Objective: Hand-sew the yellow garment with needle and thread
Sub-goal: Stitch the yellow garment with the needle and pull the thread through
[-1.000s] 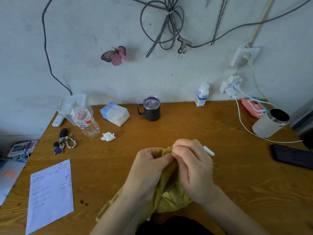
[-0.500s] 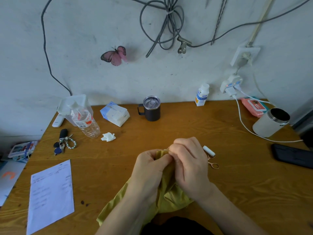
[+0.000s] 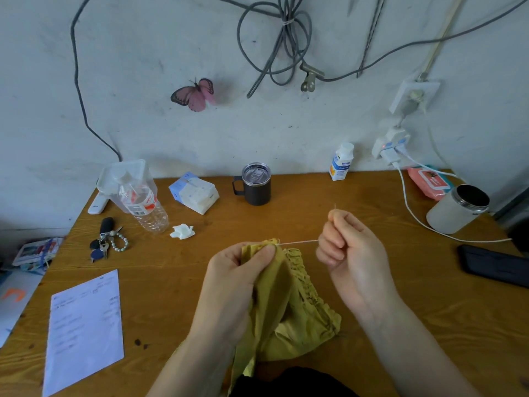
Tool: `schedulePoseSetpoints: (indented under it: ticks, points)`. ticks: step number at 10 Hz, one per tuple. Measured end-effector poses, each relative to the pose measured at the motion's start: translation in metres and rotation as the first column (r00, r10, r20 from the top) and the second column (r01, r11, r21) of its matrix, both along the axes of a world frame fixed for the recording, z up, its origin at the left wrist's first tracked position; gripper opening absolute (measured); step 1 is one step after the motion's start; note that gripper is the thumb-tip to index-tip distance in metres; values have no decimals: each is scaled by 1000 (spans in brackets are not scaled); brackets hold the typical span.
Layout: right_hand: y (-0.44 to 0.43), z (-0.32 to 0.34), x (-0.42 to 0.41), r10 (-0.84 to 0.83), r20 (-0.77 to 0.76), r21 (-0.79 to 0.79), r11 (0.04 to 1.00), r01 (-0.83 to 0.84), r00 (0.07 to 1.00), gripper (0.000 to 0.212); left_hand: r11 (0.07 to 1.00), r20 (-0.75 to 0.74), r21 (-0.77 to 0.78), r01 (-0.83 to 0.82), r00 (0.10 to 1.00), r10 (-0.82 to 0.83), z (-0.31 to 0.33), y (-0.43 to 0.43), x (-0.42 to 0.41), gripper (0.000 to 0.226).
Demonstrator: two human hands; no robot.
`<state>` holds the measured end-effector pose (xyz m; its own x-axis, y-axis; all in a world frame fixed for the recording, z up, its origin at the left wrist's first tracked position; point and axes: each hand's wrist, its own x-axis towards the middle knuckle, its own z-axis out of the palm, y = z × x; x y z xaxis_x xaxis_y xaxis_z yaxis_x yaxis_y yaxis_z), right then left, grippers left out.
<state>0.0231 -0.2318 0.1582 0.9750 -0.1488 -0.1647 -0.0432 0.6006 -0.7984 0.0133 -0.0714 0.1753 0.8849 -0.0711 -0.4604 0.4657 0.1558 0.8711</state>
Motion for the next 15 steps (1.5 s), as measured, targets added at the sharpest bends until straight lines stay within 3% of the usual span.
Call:
schedulePoseSetpoints:
  ticks: [1,3,7,9,11,13,15]
  points:
    - [-18,0,1,-64,-32,120,990,67,997,25,1000,25,-9,-21,999,21,4,5,1,18]
    - [-47,-3,0,-184,-92,204,958,200,979,26,997,30,23,-68,997,67,7,16,3,16]
    - [-80,-15,-8,-296,-157,155,935,319,942,26,976,29,41,-213,977,212,11,31,8,12]
    - [-93,-21,-9,-327,-162,159,923,351,931,24,968,40,60,-245,969,243,13,34,9,21]
    - [-99,-21,-10,-347,-170,150,916,373,922,24,965,37,60,-255,967,253,12,37,11,12]
    - [-88,-17,-12,-296,-136,66,950,306,946,26,981,48,50,-188,982,185,9,36,11,12]
    - [-49,-7,-15,-85,-6,-192,978,82,996,27,995,86,-29,-101,991,103,8,28,7,20]
